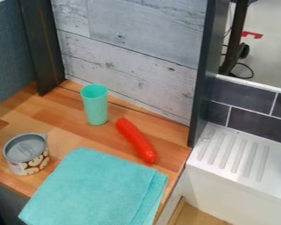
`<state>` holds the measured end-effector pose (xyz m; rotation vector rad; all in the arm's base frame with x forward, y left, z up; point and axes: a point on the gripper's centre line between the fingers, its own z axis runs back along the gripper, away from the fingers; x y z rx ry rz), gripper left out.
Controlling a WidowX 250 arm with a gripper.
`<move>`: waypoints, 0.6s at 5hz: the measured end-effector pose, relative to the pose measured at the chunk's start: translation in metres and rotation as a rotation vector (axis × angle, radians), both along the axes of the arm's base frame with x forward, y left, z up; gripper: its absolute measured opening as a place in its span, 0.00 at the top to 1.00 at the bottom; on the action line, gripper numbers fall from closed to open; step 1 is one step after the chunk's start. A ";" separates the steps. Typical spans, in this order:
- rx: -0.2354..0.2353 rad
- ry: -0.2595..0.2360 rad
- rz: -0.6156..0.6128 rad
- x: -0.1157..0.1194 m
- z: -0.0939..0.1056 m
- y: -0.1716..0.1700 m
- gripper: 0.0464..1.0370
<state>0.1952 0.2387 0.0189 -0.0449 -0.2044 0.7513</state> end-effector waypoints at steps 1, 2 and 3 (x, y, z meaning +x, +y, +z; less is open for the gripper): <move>-0.007 -0.019 0.005 0.004 0.000 -0.001 0.49; -0.031 0.042 -0.011 0.006 0.002 -0.014 0.19; 0.050 0.019 -0.026 0.016 0.029 -0.016 0.03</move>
